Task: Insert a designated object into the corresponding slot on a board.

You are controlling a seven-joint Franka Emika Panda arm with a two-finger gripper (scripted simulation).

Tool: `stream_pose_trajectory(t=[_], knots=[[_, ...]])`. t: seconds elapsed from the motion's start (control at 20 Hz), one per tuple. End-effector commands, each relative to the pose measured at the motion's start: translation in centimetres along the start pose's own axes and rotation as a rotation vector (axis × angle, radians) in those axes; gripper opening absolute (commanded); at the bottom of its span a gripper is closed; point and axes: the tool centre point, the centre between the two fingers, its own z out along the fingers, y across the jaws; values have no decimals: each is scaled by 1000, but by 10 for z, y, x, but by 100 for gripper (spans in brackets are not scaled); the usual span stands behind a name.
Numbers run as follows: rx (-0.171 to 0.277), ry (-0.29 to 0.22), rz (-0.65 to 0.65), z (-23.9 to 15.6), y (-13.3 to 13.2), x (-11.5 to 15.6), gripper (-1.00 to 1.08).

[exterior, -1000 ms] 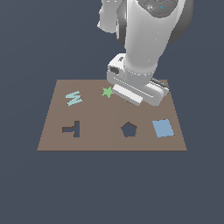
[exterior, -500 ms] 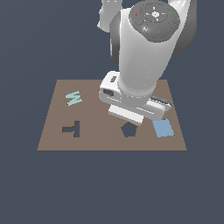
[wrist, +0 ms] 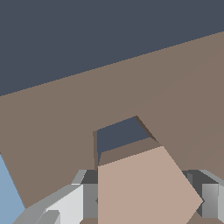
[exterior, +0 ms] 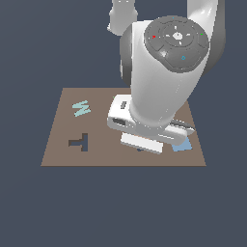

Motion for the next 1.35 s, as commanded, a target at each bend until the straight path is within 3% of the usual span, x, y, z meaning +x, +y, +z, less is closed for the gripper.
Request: stream_pose_trajectory(t=[0.0, 0.8, 0.85, 1.3], knots=[[0, 0, -18, 0, -2, 6, -100], [1, 0, -39, 9, -6, 13, -100], [1, 0, -39, 9, -6, 13, 100], [1, 0, -39, 9, -6, 13, 100]])
